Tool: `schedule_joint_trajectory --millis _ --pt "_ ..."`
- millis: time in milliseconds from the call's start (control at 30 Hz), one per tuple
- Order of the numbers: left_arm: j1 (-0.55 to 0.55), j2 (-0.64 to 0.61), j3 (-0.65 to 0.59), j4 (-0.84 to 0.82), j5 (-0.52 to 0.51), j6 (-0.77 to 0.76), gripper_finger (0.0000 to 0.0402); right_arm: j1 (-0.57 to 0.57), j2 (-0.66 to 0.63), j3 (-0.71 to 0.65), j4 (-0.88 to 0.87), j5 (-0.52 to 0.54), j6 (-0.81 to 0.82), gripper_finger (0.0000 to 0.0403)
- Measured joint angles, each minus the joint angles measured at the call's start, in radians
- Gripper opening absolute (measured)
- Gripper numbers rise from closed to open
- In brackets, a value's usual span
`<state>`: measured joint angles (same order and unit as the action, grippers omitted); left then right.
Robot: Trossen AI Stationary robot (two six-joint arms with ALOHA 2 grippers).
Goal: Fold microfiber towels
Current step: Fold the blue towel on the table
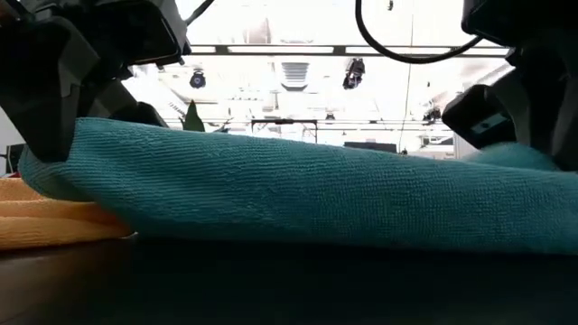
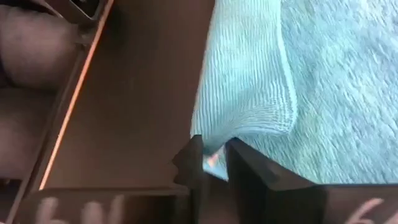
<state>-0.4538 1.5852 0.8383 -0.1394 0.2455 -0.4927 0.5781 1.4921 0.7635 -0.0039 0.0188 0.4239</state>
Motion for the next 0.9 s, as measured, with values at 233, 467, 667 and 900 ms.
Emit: schedule_joint_trajectory --millis 233,467,667,900 --pt "0.0 0.0 0.0 0.002 -0.001 0.001 0.0 -0.013 -0.061 0.0 -0.155 0.111 0.023 0.0127" --pt "0.002 0.0 0.0 0.002 -0.01 0.001 0.0 -0.028 -0.077 0.0 -0.197 0.228 0.012 0.0162" --pt "0.003 0.0 0.0 0.002 -0.015 0.002 0.0 -0.071 -0.07 -0.028 -0.246 0.47 0.022 0.0169" --pt "0.004 0.0 0.0 0.002 -0.029 0.009 0.0 -0.205 -0.07 -0.129 -0.13 0.497 -0.028 0.0159"
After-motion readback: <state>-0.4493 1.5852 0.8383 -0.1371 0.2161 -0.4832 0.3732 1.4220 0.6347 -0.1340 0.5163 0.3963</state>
